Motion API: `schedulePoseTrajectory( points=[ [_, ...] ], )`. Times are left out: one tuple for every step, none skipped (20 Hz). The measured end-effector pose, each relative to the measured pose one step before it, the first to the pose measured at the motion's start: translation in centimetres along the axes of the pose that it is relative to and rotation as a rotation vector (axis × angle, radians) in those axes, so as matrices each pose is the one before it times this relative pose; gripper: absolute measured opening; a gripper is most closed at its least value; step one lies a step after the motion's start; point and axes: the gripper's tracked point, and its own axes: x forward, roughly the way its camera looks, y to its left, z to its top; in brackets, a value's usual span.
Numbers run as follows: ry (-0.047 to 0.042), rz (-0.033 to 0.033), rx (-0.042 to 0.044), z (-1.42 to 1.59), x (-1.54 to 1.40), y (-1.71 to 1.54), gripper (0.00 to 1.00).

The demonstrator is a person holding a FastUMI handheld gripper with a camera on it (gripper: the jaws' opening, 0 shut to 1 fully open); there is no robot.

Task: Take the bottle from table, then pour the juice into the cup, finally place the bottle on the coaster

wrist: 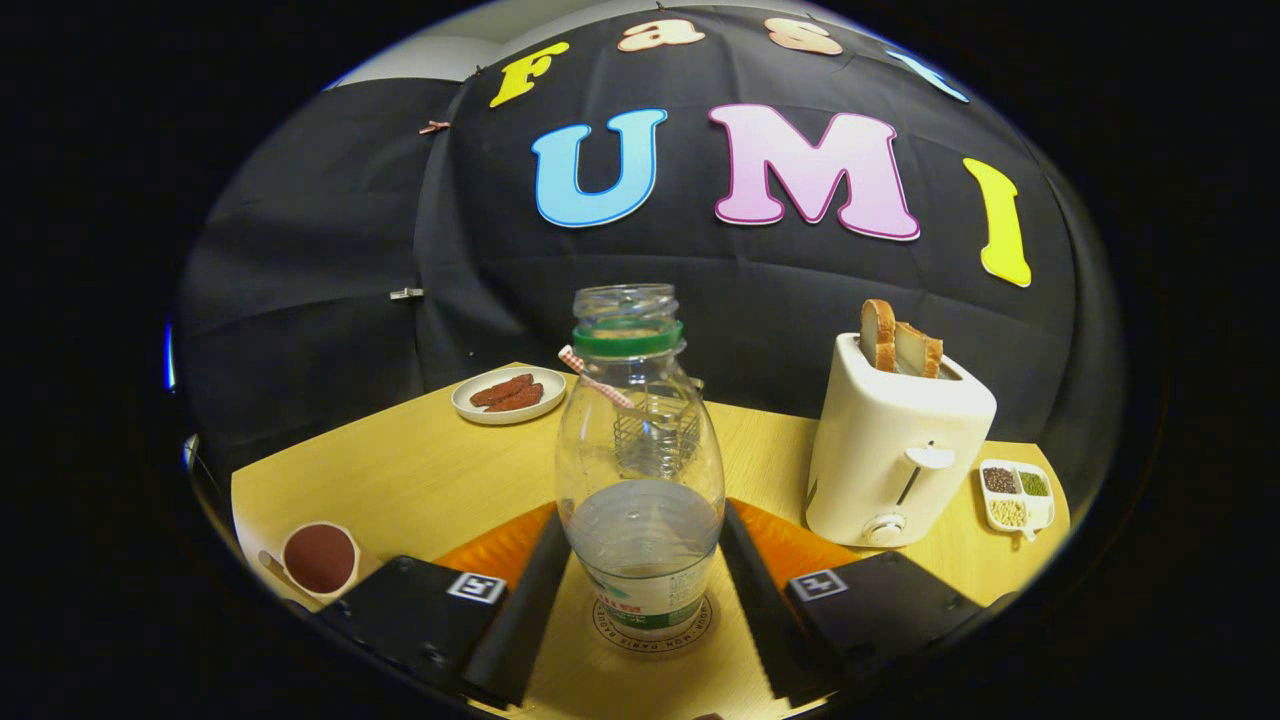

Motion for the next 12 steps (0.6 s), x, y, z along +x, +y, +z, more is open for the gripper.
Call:
schedulePoseTrajectory(
  points=[
    [-0.00665,-0.00436,-0.01113,0.395,-0.403,-0.161,1.0],
    [-0.00024,0.0025,-0.00288,0.234,-0.393,-0.018,0.99],
    [0.005,-0.0021,0.00098,-0.018,-0.289,0.044,0.98],
    [0.00794,-0.00065,-0.00034,-0.042,-0.353,0.037,0.98],
    [0.00575,-0.00184,-0.00372,0.096,-0.458,0.046,0.98],
    [0.00273,-0.00176,-0.00486,0.163,-0.499,0.048,0.98],
    [-0.00146,-0.00305,-0.00516,0.274,-0.548,0.01,0.98],
    [-0.00461,-0.00077,-0.00732,0.294,-0.576,0.076,0.98],
    [-0.00453,-0.0028,-0.01303,0.406,-0.555,-0.012,0.98],
    [-0.00713,-0.00887,-0.01566,0.523,-0.73,-0.291,0.98],
    [-0.00539,-0.01378,-0.00877,0.613,-0.774,-0.464,0.98],
    [-0.0027,-0.00131,0.00239,0.588,-0.821,-0.039,0.98]
  ],
)
